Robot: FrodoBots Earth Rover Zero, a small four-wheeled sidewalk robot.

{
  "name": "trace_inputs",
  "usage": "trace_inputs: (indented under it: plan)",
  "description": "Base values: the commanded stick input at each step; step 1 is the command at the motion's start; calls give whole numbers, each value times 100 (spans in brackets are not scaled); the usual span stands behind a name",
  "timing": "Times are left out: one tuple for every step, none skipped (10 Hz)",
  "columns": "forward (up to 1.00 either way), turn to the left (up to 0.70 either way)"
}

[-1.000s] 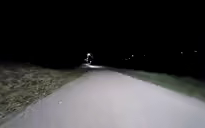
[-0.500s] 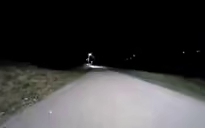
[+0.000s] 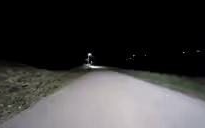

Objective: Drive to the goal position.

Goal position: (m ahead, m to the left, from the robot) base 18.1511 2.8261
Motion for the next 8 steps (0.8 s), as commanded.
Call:
trace_inputs:
  plan:
    - [70, 0]
    - [70, 1]
    - [70, 2]
    - [70, 8]
    - [70, 9]
    - [70, 9]
    - [70, 9]
    - [70, 9]
